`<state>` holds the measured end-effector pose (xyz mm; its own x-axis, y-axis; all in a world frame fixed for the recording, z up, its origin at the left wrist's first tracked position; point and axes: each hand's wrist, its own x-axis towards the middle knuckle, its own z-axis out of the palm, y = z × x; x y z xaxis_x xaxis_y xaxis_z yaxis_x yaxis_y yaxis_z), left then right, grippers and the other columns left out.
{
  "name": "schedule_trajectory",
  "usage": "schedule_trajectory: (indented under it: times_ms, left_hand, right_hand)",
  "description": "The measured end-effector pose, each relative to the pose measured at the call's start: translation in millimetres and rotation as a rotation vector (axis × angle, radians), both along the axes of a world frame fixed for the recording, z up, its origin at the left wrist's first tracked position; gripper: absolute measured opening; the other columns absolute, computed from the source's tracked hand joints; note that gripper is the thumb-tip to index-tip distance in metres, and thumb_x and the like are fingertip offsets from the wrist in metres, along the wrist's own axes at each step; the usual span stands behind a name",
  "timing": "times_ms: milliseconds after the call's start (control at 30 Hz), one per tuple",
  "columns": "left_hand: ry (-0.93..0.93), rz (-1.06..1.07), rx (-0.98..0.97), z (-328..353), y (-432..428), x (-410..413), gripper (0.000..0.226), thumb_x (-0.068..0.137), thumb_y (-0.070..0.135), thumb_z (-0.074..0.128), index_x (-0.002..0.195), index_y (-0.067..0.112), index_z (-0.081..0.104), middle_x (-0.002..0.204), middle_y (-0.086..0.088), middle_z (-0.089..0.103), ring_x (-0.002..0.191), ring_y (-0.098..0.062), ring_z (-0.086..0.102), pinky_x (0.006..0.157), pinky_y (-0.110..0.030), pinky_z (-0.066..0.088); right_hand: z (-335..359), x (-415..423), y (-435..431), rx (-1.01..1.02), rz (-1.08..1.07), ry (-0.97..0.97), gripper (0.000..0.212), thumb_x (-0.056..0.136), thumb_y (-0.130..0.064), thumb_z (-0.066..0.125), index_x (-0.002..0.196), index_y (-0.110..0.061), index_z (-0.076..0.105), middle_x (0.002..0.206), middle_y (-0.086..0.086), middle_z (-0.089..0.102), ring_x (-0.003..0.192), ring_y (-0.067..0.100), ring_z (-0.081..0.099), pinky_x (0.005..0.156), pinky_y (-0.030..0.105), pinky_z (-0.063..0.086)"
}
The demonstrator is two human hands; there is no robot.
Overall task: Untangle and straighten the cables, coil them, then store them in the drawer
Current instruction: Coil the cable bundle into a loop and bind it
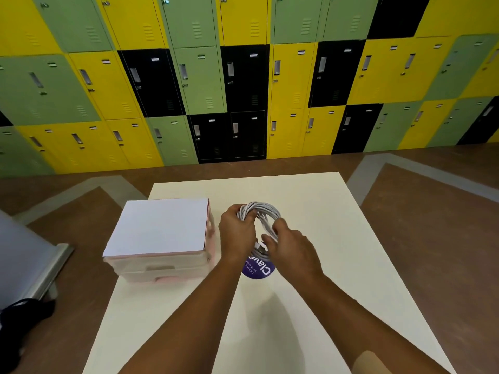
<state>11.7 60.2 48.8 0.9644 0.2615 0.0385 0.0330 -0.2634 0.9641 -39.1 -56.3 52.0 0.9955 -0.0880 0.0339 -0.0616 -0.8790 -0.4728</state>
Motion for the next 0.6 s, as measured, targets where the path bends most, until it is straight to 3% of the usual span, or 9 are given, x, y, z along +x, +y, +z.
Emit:
schedule_trajectory:
  times_ms: [67, 133, 267, 467, 600]
  left_hand:
    - [0.062, 0.007, -0.001, -4, 2, 0, 0.011, 0.094, 0.026, 0.065, 0.104, 0.022, 0.064, 0.086, 0.017, 0.065, 0.076, -0.005, 0.063, 0.064, -0.019, 0.049]
    - [0.103, -0.018, -0.003, -6, 8, 0, 0.022, 0.091, 0.032, 0.067, 0.109, 0.019, 0.066, 0.095, 0.008, 0.07, 0.079, -0.013, 0.066, 0.064, -0.02, 0.049]
    - [0.079, -0.089, -0.033, -9, 16, -1, 0.027, 0.08, 0.046, 0.077, 0.098, 0.027, 0.069, 0.089, 0.014, 0.072, 0.079, -0.009, 0.068, 0.065, -0.02, 0.051]
    - [0.012, 0.022, -0.05, -11, 21, 4, 0.022, 0.079, 0.046, 0.076, 0.087, 0.027, 0.071, 0.08, 0.013, 0.072, 0.068, -0.02, 0.07, 0.064, -0.044, 0.06]
    - [0.033, 0.1, -0.063, -12, 20, 3, 0.025, 0.081, 0.05, 0.073, 0.099, 0.034, 0.066, 0.095, 0.009, 0.072, 0.078, -0.031, 0.07, 0.074, -0.049, 0.06]
  right_hand:
    - [-3, 0, 2, 0.093, 0.004, 0.03, 0.022, 0.1, -0.045, 0.048, 0.102, -0.023, 0.045, 0.094, 0.001, 0.067, 0.079, 0.02, 0.061, 0.059, 0.028, 0.044]
    - [-4, 2, 1, 0.124, 0.0, 0.046, 0.025, 0.1, -0.044, 0.047, 0.103, -0.02, 0.054, 0.092, 0.002, 0.067, 0.081, 0.023, 0.063, 0.064, 0.032, 0.049]
    - [-4, 4, -2, 0.192, 0.006, 0.059, 0.028, 0.1, -0.042, 0.045, 0.098, -0.02, 0.063, 0.091, 0.001, 0.07, 0.082, 0.023, 0.065, 0.071, 0.04, 0.057]
    - [9, 4, -1, 0.217, 0.164, 0.054, 0.026, 0.099, -0.032, 0.049, 0.081, -0.016, 0.059, 0.074, 0.003, 0.064, 0.074, 0.024, 0.061, 0.064, 0.04, 0.05]
    - [9, 6, -4, 0.194, 0.258, 0.081, 0.025, 0.096, -0.036, 0.05, 0.083, -0.016, 0.06, 0.076, 0.002, 0.067, 0.075, 0.022, 0.064, 0.066, 0.044, 0.056]
